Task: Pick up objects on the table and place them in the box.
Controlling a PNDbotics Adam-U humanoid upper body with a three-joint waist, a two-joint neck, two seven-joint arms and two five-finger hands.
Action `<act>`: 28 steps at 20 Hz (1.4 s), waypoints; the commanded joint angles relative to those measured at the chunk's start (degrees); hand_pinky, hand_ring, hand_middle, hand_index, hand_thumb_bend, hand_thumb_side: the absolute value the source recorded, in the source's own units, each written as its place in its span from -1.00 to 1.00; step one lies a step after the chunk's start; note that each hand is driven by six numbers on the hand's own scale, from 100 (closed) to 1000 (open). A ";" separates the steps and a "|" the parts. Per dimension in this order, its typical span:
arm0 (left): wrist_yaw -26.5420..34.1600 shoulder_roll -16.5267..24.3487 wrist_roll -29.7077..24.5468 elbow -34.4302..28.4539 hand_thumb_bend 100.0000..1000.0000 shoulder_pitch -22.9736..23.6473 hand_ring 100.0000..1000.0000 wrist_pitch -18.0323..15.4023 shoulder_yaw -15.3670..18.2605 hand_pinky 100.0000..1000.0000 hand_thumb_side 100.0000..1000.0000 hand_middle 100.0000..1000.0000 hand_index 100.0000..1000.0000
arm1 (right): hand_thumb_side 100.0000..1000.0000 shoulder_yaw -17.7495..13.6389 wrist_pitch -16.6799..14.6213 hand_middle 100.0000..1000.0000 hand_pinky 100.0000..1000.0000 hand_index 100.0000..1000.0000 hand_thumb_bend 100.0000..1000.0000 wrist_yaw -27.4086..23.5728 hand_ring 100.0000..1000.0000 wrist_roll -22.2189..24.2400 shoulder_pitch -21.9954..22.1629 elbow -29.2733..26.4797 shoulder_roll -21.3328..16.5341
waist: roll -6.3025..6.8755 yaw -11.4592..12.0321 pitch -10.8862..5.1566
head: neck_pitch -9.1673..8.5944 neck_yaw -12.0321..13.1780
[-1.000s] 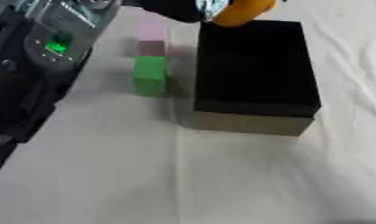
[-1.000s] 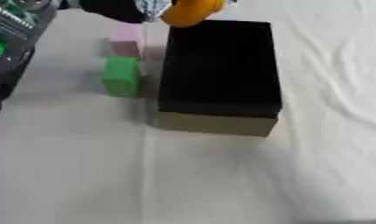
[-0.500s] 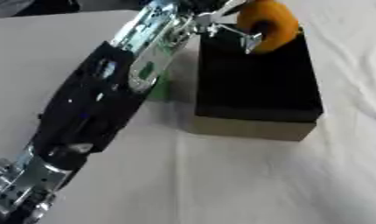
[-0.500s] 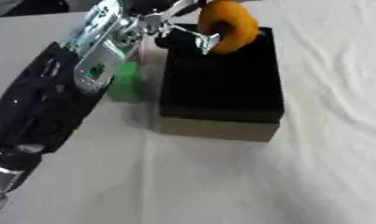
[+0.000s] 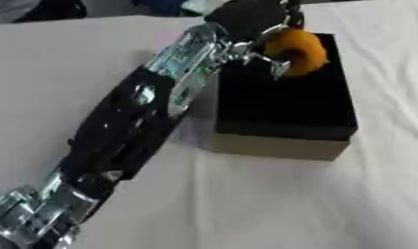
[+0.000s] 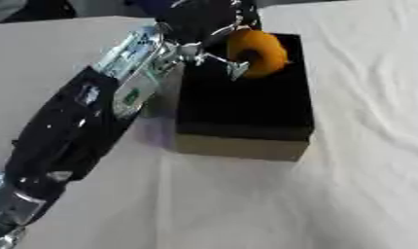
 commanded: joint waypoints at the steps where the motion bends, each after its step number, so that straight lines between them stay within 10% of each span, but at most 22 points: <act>1: -1.32 -0.27 0.28 0.55 -1.00 -0.86 0.11 -0.48 0.46 -0.14 -0.69 0.28 0.37 | 1.00 -0.29 -0.17 0.08 0.70 0.54 -1.00 -0.19 0.18 -0.10 -0.68 -1.23 -0.56 | -0.31 -0.17 -1.09 | -0.77 0.22; 5: -1.09 -0.56 -2.35 1.31 -1.00 -0.43 0.26 -1.83 0.17 0.05 -0.63 0.42 0.51 | 1.00 -0.37 -0.16 0.08 0.69 0.54 -1.00 -0.17 0.18 -0.18 -0.53 -1.23 -0.52 | -0.27 -0.17 -1.16 | -0.85 0.12; 12: 0.75 -0.57 -7.64 1.53 -0.98 0.31 0.62 -3.56 0.09 0.40 0.14 0.68 0.83 | 1.00 -0.59 -0.06 0.07 0.69 0.54 -1.00 -0.02 0.18 -0.38 -0.25 -1.22 -0.50 | -0.29 -0.13 -1.40 | -0.85 -0.08; 19: -1.03 -0.05 -7.06 -0.67 -0.33 0.39 0.71 -2.90 0.66 0.48 0.64 0.76 0.91 | 1.00 -0.60 -0.04 0.07 0.69 0.54 -1.00 0.00 0.18 -0.36 -0.11 -1.20 -0.45 | -0.32 0.06 -1.59 | -0.90 -0.18; 28: 5.54 2.55 -4.32 -5.92 -1.00 -0.06 0.62 -0.75 3.65 0.39 0.51 0.68 0.79 | 1.00 -0.74 -0.04 0.08 0.69 0.54 -1.00 0.30 0.18 -0.49 0.10 -1.33 -0.30 | -0.24 0.45 -2.09 | -0.40 -0.79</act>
